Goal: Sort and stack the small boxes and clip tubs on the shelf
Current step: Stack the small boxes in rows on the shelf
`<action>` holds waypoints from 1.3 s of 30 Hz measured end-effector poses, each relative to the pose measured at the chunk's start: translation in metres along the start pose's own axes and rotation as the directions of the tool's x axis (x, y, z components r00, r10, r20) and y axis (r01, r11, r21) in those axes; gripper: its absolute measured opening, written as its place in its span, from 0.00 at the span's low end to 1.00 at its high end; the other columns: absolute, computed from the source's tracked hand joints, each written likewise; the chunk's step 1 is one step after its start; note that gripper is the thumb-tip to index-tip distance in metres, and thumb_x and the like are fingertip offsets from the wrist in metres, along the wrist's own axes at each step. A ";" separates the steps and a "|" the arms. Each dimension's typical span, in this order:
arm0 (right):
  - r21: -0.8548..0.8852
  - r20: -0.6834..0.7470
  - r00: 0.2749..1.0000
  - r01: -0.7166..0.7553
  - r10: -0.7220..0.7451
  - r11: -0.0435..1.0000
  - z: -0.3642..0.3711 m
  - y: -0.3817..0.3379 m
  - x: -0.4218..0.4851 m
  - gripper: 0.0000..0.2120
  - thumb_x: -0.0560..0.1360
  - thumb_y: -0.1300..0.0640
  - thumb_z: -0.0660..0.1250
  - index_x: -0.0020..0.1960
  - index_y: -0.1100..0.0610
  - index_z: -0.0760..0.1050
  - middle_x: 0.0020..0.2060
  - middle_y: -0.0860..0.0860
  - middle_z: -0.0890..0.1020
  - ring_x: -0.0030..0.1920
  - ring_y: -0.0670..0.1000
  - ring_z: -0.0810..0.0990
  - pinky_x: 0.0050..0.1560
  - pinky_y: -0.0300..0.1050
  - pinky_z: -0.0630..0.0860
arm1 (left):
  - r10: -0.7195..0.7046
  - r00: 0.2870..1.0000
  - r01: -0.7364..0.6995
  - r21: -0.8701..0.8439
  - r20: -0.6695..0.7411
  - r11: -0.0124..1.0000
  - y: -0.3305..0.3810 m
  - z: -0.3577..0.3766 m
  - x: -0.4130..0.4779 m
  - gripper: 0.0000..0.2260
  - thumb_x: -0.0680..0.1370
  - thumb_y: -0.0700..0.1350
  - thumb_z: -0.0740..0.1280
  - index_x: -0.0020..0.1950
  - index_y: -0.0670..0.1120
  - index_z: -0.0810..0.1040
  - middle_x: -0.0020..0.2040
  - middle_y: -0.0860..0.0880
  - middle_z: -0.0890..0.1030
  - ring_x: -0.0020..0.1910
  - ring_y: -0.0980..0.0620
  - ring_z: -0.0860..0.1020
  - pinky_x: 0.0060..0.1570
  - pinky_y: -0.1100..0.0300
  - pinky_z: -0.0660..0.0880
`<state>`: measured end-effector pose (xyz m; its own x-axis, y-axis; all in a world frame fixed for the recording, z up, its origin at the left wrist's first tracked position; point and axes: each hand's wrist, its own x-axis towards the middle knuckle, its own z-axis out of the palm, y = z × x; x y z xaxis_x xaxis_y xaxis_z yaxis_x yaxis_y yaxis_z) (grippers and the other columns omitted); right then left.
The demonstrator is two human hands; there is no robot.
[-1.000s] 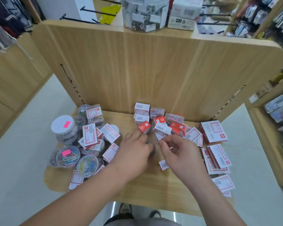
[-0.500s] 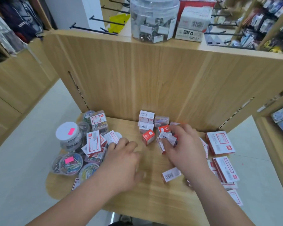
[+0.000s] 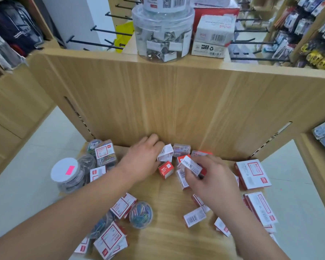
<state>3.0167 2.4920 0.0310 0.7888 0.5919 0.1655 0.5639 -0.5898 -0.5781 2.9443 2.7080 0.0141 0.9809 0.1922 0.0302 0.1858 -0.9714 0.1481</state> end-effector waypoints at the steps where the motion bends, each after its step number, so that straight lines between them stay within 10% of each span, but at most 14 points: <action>1: 0.057 -0.001 1.000 -0.015 0.015 0.998 -0.001 -0.001 0.001 0.06 0.73 0.48 0.71 0.48 0.47 0.83 0.42 0.43 0.82 0.49 0.47 0.79 0.47 0.47 0.76 | 0.006 1.000 -0.006 -0.028 0.006 1.000 0.000 0.001 0.000 0.13 0.76 0.47 0.71 0.59 0.46 0.76 0.55 0.48 0.71 0.53 0.46 0.75 0.47 0.48 0.77; 12: 0.185 0.042 0.998 -0.061 0.054 0.981 -0.004 -0.003 0.006 0.05 0.74 0.50 0.73 0.49 0.42 0.83 0.46 0.39 0.82 0.52 0.42 0.78 0.52 0.46 0.77 | -0.052 0.973 0.030 0.099 0.225 0.995 -0.002 -0.009 0.006 0.21 0.75 0.64 0.66 0.59 0.50 0.77 0.53 0.49 0.74 0.57 0.47 0.75 0.53 0.51 0.75; 24: 0.076 0.153 0.981 0.105 -0.115 0.992 0.052 -0.058 0.030 0.15 0.72 0.39 0.65 0.48 0.48 0.82 0.40 0.47 0.83 0.46 0.52 0.81 0.44 0.51 0.78 | -0.320 0.938 0.236 0.429 0.133 0.872 -0.044 -0.042 -0.020 0.19 0.76 0.62 0.67 0.56 0.49 0.79 0.55 0.49 0.79 0.62 0.43 0.69 0.56 0.48 0.63; 33: -0.125 0.289 0.943 0.206 -0.163 0.970 0.095 -0.074 0.030 0.13 0.75 0.40 0.66 0.47 0.50 0.79 0.42 0.50 0.84 0.48 0.58 0.81 0.43 0.49 0.69 | -0.344 0.931 0.330 0.123 0.124 0.936 -0.071 -0.049 -0.029 0.12 0.75 0.57 0.68 0.52 0.52 0.76 0.51 0.51 0.80 0.58 0.45 0.74 0.59 0.48 0.68; 39: 0.035 0.233 0.968 0.090 -0.095 0.995 0.055 -0.062 0.012 0.13 0.76 0.41 0.69 0.54 0.48 0.82 0.47 0.46 0.85 0.51 0.51 0.81 0.48 0.50 0.78 | -0.069 0.997 0.072 -0.073 0.043 0.995 -0.055 -0.049 -0.029 0.08 0.77 0.47 0.65 0.54 0.50 0.80 0.52 0.51 0.80 0.56 0.45 0.78 0.53 0.48 0.76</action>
<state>2.9783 2.5661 0.0244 0.6524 0.7573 0.0289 0.6236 -0.5148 -0.5883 2.9032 2.7629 0.0539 0.9673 0.2528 -0.0223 0.2514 -0.9422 0.2217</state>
